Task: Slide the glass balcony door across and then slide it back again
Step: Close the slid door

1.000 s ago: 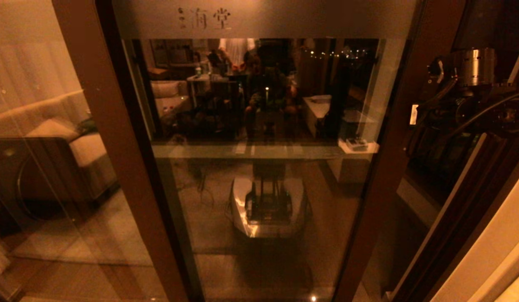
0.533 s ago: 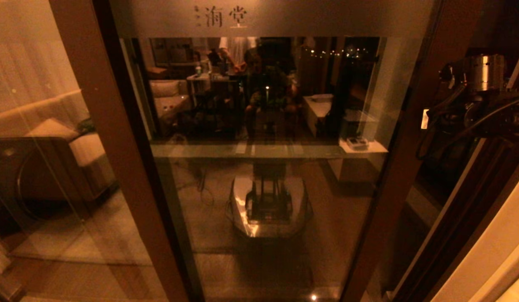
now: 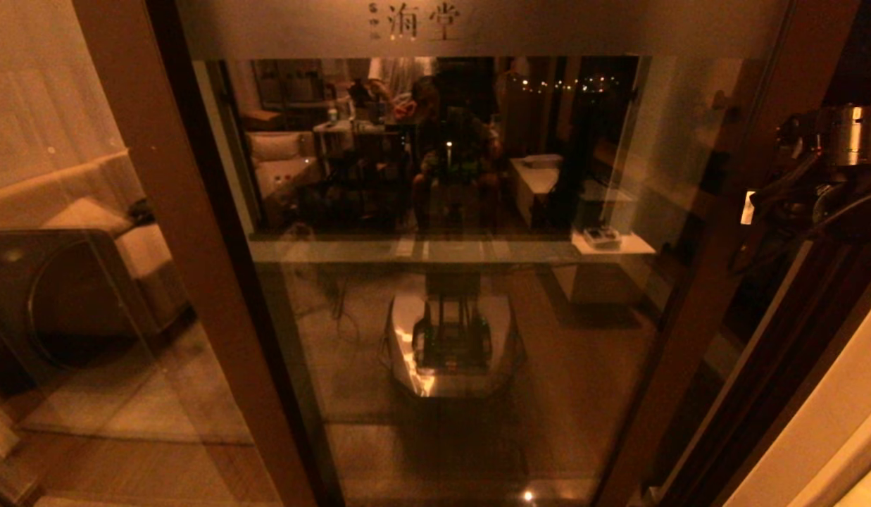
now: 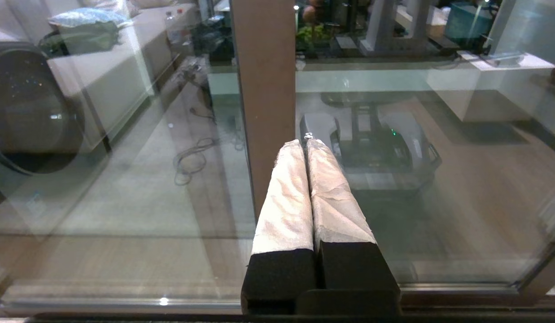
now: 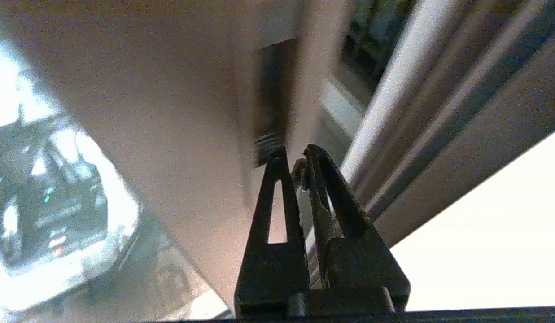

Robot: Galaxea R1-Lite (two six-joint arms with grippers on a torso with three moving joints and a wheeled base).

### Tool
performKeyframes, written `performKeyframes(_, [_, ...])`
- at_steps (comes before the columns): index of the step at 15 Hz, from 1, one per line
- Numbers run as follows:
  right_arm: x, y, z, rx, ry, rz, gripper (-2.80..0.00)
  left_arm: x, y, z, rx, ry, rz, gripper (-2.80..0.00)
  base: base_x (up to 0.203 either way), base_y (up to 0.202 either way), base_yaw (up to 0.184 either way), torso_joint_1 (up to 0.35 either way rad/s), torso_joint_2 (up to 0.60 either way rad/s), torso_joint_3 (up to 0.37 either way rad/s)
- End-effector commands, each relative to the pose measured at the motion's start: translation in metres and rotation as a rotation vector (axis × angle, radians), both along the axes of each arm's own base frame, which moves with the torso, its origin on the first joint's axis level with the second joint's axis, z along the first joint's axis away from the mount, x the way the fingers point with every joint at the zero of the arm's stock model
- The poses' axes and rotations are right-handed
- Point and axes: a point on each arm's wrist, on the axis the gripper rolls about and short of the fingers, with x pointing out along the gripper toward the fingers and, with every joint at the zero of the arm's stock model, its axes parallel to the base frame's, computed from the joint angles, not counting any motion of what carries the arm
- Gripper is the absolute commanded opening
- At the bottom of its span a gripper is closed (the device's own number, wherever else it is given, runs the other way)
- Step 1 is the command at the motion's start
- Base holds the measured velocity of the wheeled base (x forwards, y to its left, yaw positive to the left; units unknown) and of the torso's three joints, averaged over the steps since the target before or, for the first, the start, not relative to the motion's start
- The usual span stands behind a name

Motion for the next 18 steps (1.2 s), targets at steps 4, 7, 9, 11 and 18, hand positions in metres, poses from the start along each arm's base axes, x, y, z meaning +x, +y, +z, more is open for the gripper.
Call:
performKeyframes(4, [-0.018,-0.014,0.016,0.007,-0.044,-0.016,-2.80,0.002,0.000,-0.006,0.000,0.021,0.001,-2.80,0.000,0.000,0.000,0.000,0.00,0.000])
performKeyframes(7, [-0.035,-0.011,0.018,0.015,-0.046,0.006,-2.80,0.002,0.000,-0.006,-0.001,0.021,0.001,-2.80,0.000,0.000,0.000,0.000,0.00,0.000])
performKeyframes(9, [-0.044,-0.009,0.023,0.035,-0.067,0.018,-2.80,0.002,0.000,-0.006,0.000,0.021,0.000,-2.80,0.000,0.000,0.000,0.000,0.00,0.000])
performKeyframes(11, [-0.053,-0.007,0.028,0.057,-0.090,0.049,-2.80,0.002,0.000,-0.005,-0.002,0.016,0.001,-2.80,0.000,0.000,0.000,0.000,0.00,0.000])
performKeyframes(18, [-0.082,0.001,0.050,0.061,-0.169,0.080,-2.80,0.002,0.001,-0.005,-0.057,0.012,0.020,-2.80,0.000,0.000,0.000,0.000,0.00,0.000])
